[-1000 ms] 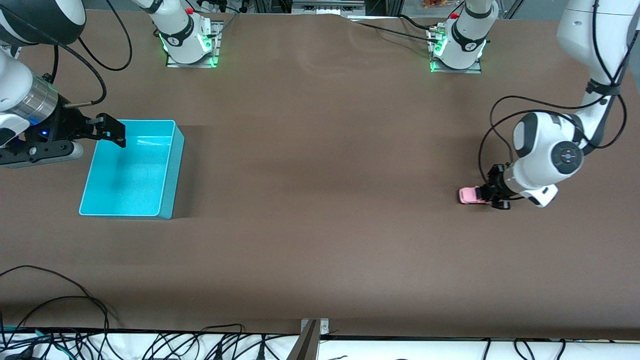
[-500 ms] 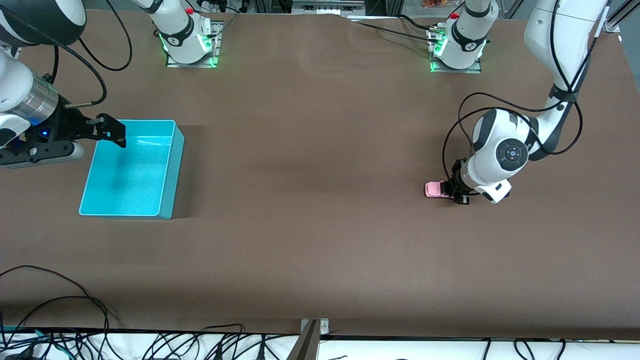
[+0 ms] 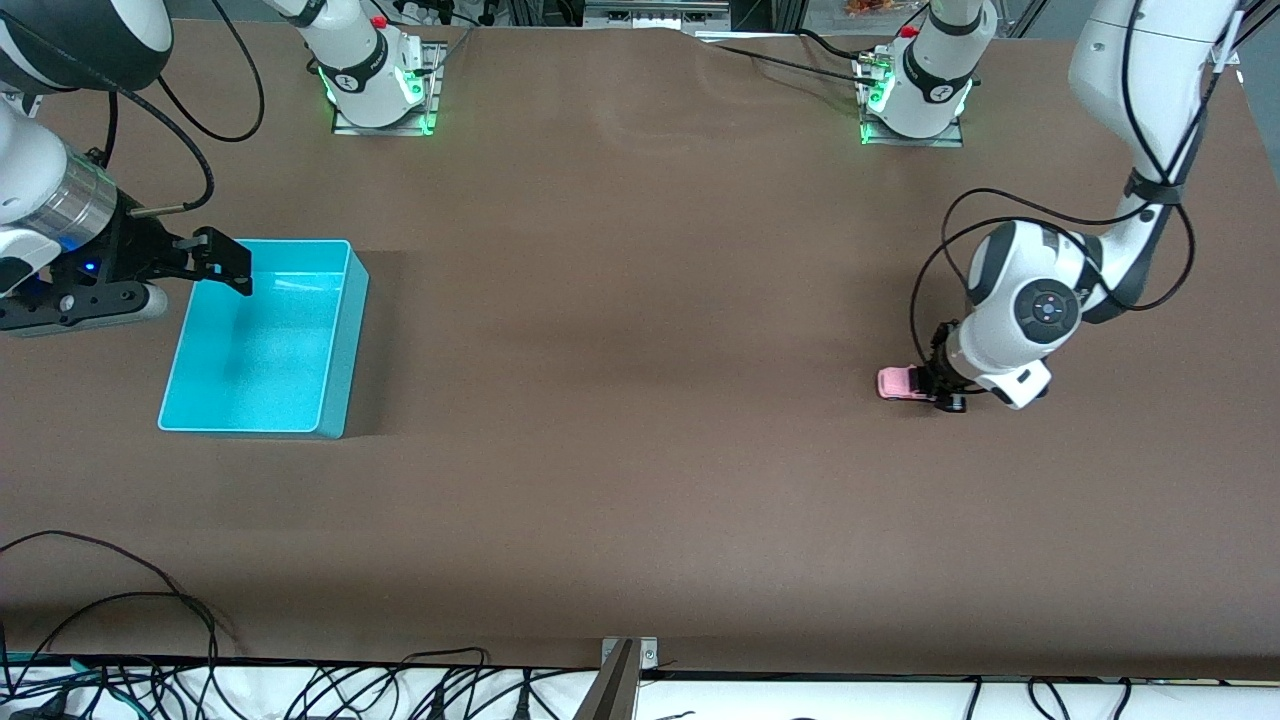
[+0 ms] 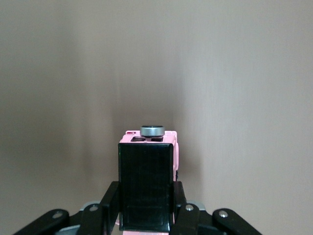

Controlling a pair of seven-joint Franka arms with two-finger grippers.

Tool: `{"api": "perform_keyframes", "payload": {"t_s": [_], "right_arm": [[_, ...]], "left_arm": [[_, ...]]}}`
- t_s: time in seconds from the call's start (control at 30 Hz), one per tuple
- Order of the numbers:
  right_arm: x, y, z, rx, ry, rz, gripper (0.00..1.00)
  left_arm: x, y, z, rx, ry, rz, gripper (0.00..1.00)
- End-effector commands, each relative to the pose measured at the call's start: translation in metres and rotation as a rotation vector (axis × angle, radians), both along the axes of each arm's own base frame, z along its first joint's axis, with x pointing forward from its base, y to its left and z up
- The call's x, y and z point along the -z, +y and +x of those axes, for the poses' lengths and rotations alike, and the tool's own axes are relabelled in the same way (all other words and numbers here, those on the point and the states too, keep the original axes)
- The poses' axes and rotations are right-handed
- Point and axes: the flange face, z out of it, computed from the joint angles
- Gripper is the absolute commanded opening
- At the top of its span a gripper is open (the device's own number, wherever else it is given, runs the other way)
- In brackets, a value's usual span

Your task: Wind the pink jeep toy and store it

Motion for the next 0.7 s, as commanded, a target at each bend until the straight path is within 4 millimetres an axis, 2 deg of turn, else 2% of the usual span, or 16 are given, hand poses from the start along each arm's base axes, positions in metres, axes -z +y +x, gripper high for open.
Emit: {"api": "perform_keyframes", "payload": {"t_s": [0.0,0.13,0.2,0.3,0.33,0.37,0.4,0.53,0.67], "right_arm": [[-0.001,0.000,-0.003,0.000,0.006,0.005,1.00],[-0.001,-0.001,-0.003,-0.003,0.006,0.005,1.00],[-0.001,-0.002,-0.002,-0.002,0.004,0.005,1.00],[-0.001,-0.002,-0.002,-0.002,0.006,0.005,1.00],[-0.001,-0.002,-0.002,-0.003,0.006,0.005,1.00],[-0.001,-0.002,-0.002,-0.002,0.006,0.005,1.00],[-0.002,-0.002,-0.003,-0.003,0.006,0.005,1.00],[-0.002,-0.003,-0.003,-0.002,0.004,0.005,1.00],[-0.001,-0.003,-0.003,-0.002,0.007,0.005,1.00]], "left_arm": [[0.024,0.058,-0.002,0.011,-0.014,0.000,0.15],[0.023,0.109,-0.004,-0.004,-0.016,-0.002,0.15],[0.022,0.125,-0.005,0.003,-0.016,-0.003,0.16],[0.022,0.144,-0.008,0.021,-0.014,-0.006,0.21],[0.021,0.147,-0.008,0.024,-0.015,-0.006,0.31],[0.020,0.150,-0.008,0.027,-0.017,-0.005,0.54],[0.019,0.152,-0.007,0.033,-0.019,-0.003,1.00],[0.004,0.156,0.002,0.034,-0.042,0.007,1.00],[-0.025,0.163,0.011,0.031,-0.017,0.030,1.00]]}}
